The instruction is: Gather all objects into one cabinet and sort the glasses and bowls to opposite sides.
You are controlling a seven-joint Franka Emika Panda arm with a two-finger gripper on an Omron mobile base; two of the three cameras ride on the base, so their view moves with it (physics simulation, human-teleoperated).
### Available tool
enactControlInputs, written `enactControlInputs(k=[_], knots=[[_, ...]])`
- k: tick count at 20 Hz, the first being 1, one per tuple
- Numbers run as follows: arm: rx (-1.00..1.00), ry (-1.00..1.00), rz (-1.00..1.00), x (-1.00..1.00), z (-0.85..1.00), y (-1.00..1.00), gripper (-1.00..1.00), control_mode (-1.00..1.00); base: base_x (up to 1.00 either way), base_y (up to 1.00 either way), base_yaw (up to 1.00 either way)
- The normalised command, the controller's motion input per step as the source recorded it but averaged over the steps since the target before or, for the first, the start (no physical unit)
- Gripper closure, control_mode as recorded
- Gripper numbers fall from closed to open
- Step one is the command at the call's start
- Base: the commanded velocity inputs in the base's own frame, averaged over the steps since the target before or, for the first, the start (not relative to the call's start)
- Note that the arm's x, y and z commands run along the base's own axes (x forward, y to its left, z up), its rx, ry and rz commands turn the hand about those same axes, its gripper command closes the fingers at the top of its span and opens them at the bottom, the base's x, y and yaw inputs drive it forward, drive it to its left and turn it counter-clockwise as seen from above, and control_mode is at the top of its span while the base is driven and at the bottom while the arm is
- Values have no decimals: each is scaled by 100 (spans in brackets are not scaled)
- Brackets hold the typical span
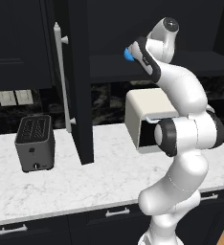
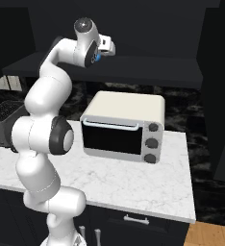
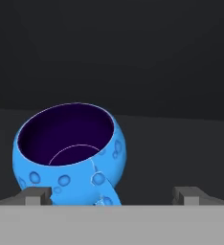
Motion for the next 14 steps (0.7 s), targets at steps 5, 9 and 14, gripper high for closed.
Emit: enactControlInputs(k=[5,9,14], knots=[[0,0,0,0,-21,18,-100,-100,0,0,0],[-1,0,0,8,-12,24,-100,-100,0,0,0],[-6,0,0,15,-21,21,100,-100,0,0,0]])
